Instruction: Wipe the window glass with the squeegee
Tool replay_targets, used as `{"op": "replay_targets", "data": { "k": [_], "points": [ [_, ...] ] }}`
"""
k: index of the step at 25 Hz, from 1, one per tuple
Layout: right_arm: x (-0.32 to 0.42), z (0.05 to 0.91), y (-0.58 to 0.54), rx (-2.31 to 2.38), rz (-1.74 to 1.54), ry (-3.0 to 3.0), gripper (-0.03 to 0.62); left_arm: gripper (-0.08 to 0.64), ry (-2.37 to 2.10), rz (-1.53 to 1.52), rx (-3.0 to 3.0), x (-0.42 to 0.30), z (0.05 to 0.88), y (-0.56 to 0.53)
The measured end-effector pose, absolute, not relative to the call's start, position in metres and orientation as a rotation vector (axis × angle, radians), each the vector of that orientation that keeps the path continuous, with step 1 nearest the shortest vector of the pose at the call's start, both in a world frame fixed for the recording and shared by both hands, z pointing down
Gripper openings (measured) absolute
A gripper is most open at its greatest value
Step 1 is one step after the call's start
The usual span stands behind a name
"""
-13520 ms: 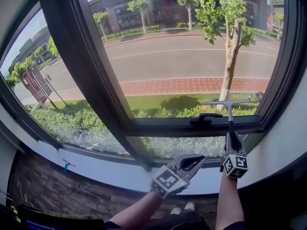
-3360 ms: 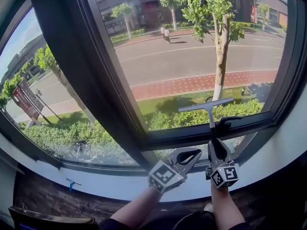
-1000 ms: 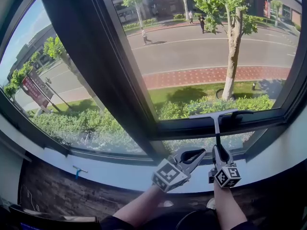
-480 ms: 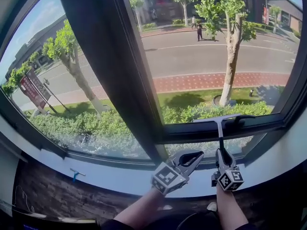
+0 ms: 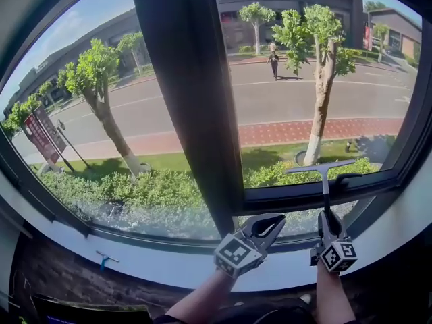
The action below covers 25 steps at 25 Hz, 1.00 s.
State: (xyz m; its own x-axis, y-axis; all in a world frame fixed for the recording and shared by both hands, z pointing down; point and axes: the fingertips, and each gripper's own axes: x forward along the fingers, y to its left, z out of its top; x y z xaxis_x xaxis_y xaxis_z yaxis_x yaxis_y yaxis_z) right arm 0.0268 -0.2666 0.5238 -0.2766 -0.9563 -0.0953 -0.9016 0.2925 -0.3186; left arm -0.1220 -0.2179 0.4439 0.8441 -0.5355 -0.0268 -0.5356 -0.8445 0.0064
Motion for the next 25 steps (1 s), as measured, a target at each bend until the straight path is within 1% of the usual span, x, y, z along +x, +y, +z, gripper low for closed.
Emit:
{"op": "replay_targets", "data": {
  "k": [6,16,25],
  "points": [
    [0.031,0.493,-0.25,-1.587,-0.255,2.235,0.101,0.002,0.861,0.067,-3.017,-0.116,0.444,-0.213],
    [0.038,0.397,-0.251,-1.306,-0.158,2.206,0.101,0.002,0.972,0.062,-2.955,-0.085,0.429,-0.211],
    [0.009,0.327,-0.264,-1.096,-0.066,2.216,0.101,0.002,1.123,0.029,-2.852,-0.091,0.421,-0.204]
  ]
}}
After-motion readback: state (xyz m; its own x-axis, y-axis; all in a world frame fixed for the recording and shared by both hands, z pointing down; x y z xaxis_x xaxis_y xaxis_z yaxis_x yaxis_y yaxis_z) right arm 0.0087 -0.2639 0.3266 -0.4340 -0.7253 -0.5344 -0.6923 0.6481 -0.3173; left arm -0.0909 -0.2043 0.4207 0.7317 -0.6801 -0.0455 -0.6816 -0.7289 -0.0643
